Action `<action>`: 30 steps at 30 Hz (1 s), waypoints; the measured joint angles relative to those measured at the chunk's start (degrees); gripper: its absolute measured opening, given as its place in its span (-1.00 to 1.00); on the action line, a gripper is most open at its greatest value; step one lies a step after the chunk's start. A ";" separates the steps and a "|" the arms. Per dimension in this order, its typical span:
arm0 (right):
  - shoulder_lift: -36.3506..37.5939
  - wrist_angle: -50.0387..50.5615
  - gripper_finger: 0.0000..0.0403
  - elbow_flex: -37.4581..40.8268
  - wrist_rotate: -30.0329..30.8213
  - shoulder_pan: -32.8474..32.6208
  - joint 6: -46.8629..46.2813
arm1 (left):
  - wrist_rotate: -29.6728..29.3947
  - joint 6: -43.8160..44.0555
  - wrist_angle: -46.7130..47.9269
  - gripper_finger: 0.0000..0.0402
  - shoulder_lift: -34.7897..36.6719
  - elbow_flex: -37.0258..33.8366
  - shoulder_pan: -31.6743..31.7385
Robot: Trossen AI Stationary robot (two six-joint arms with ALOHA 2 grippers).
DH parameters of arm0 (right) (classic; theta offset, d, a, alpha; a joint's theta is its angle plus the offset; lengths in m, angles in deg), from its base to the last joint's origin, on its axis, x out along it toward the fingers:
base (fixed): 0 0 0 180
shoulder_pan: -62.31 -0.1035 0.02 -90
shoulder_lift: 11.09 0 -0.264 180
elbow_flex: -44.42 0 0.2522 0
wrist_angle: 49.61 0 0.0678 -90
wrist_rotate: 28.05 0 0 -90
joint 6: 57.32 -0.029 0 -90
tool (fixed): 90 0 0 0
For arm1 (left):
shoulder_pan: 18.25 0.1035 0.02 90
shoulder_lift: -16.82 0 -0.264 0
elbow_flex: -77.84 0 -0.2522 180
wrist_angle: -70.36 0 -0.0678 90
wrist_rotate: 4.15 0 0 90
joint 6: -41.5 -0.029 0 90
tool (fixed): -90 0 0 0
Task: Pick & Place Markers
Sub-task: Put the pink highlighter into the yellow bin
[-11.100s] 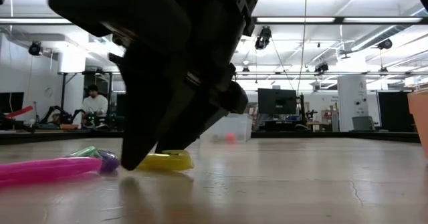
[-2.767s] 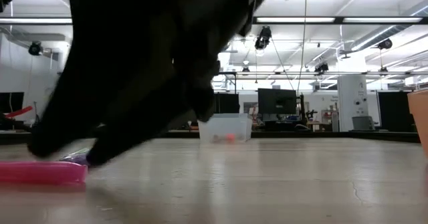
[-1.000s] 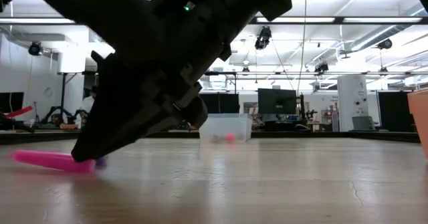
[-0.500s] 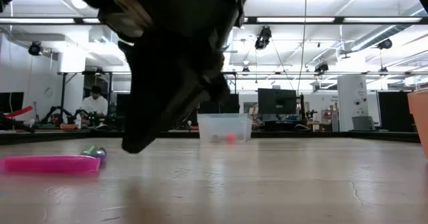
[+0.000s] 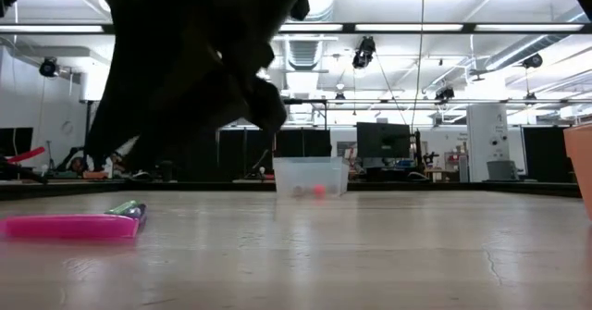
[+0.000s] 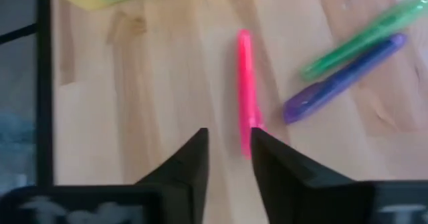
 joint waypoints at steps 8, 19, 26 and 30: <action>-0.12 -5.05 -0.18 1.82 1.60 0.29 6.92 | 0.14 0.29 0.60 -0.43 -0.09 0.00 0.00; -0.22 -10.29 -0.29 7.74 1.99 0.29 7.92 | 0.16 1.14 1.45 -0.43 -0.09 0.00 0.01; -0.24 -13.36 -0.38 9.80 3.50 0.49 7.91 | 0.14 1.58 1.41 -0.43 -0.09 0.00 0.00; -0.22 -13.84 -0.44 10.78 3.60 1.13 7.90 | 0.14 1.62 1.38 -0.43 -0.09 0.00 0.00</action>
